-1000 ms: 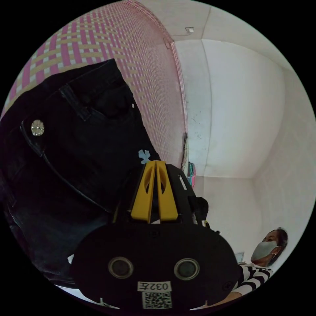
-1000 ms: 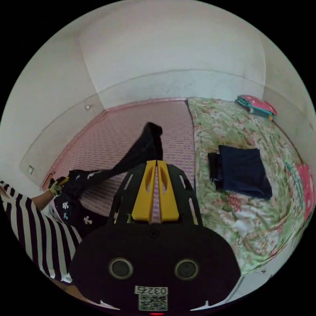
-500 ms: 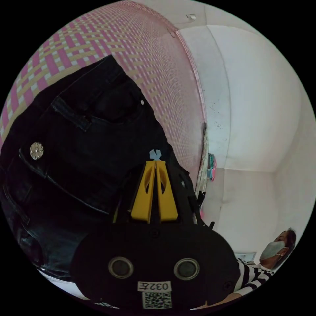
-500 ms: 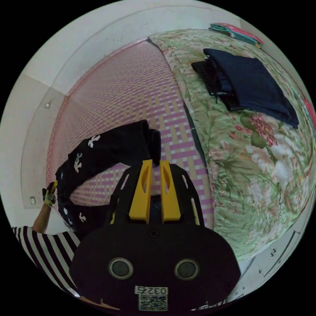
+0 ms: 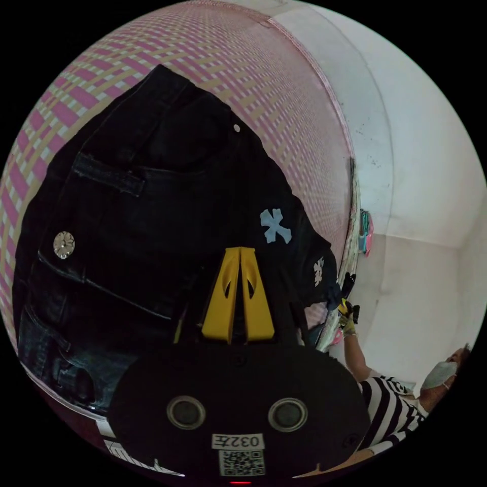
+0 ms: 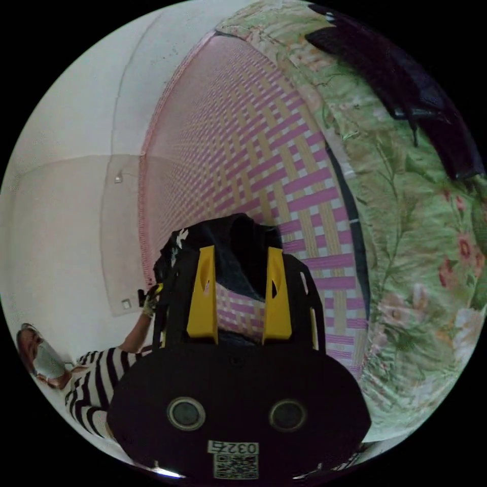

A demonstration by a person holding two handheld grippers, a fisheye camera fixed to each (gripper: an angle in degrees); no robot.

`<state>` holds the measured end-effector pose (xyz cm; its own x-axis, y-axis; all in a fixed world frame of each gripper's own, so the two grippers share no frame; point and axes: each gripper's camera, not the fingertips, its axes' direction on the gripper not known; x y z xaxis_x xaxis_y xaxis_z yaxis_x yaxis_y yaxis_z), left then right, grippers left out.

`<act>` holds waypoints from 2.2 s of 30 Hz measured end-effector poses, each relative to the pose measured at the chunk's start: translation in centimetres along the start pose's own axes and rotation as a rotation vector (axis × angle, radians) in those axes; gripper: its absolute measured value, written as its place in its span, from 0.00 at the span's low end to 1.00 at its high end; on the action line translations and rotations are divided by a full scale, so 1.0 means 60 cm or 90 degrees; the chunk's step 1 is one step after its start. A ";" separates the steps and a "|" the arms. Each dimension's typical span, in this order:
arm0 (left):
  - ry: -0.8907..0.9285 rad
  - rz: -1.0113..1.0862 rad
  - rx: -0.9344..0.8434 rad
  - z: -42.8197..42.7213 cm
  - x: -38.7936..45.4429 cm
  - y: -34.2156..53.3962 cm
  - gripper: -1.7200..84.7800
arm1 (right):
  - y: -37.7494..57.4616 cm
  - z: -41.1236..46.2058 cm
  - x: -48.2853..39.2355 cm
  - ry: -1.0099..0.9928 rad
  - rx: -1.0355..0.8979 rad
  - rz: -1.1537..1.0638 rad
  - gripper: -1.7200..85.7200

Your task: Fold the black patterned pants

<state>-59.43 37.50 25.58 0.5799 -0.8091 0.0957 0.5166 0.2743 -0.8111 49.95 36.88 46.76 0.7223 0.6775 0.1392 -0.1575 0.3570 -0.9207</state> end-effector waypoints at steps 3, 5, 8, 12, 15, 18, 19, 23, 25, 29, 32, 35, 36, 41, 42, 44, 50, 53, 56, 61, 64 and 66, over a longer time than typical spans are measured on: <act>0.021 0.001 0.008 0.000 -0.007 0.000 0.01 | 0.023 -0.003 -0.007 0.007 0.014 -0.063 0.17; 0.035 -0.005 0.013 0.001 -0.011 0.000 0.01 | 0.031 0.011 -0.013 0.019 -0.008 -0.090 0.17; 0.040 -0.002 0.020 0.001 -0.011 0.000 0.01 | 0.035 0.048 -0.041 0.073 -0.062 -0.123 0.12; 0.026 0.009 0.025 0.002 -0.001 0.000 0.01 | 0.011 0.032 -0.149 0.142 -0.069 -0.182 0.02; 0.041 0.001 0.027 0.003 -0.005 -0.001 0.01 | -0.002 -0.082 -0.262 0.012 0.071 -0.253 0.01; 0.040 0.005 0.029 0.004 -0.002 -0.001 0.01 | 0.004 -0.180 -0.363 -0.071 0.140 -0.317 0.01; 0.039 0.006 0.028 0.005 -0.002 -0.001 0.01 | 0.006 -0.193 -0.374 -0.082 0.143 -0.312 0.01; 0.028 0.019 0.018 0.007 0.008 -0.006 0.01 | 0.014 -0.242 -0.356 -0.088 0.154 -0.215 0.01; 0.022 0.025 0.010 0.010 0.013 -0.009 0.01 | 0.001 -0.214 -0.301 0.053 0.111 -0.117 0.01; 0.001 0.040 -0.002 0.014 0.028 -0.014 0.01 | -0.011 -0.058 -0.098 0.263 -0.155 0.120 0.01; 0.011 0.027 -0.002 0.016 0.026 -0.013 0.01 | 0.011 0.006 -0.074 0.171 -0.133 0.102 0.02; 0.020 0.018 0.003 0.020 0.026 -0.011 0.01 | 0.014 0.030 -0.089 0.162 -0.079 0.088 0.04; 0.021 0.018 0.004 0.021 0.026 -0.009 0.01 | 0.011 0.033 -0.102 0.164 -0.055 0.070 0.03; 0.025 0.017 0.012 0.027 0.030 0.000 0.01 | -0.002 0.085 -0.186 0.140 -0.025 -0.062 0.01; 0.020 0.021 0.014 0.028 0.034 0.002 0.01 | -0.002 0.111 -0.210 0.155 -0.038 -0.091 0.01; 0.008 0.039 0.014 0.029 0.043 0.007 0.01 | 0.004 0.150 -0.243 0.176 -0.050 -0.134 0.01; -0.075 0.060 0.104 -0.021 0.066 0.028 0.01 | 0.044 0.249 -0.310 0.422 -0.099 -0.217 0.01; -0.205 0.055 0.116 -0.039 0.065 0.030 0.01 | 0.058 0.248 -0.303 0.428 -0.079 -0.191 0.01; -0.232 0.077 0.099 -0.035 0.061 0.025 0.01 | 0.073 0.242 -0.289 0.459 -0.062 -0.145 0.01; -0.262 0.110 0.084 -0.028 0.061 0.001 0.01 | 0.087 0.247 -0.282 0.449 -0.061 -0.111 0.01; -0.238 0.101 0.078 -0.035 0.048 -0.029 0.01 | 0.085 0.245 -0.269 0.424 -0.072 -0.036 0.01; -0.203 0.067 0.075 -0.046 0.026 -0.047 0.01 | 0.106 0.246 -0.273 0.405 -0.039 -0.004 0.01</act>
<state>-61.72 34.04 26.44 0.7918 -0.5749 0.2062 0.5022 0.4207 -0.7555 27.18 37.56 44.04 0.9848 0.1538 -0.0813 -0.1261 0.3093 -0.9426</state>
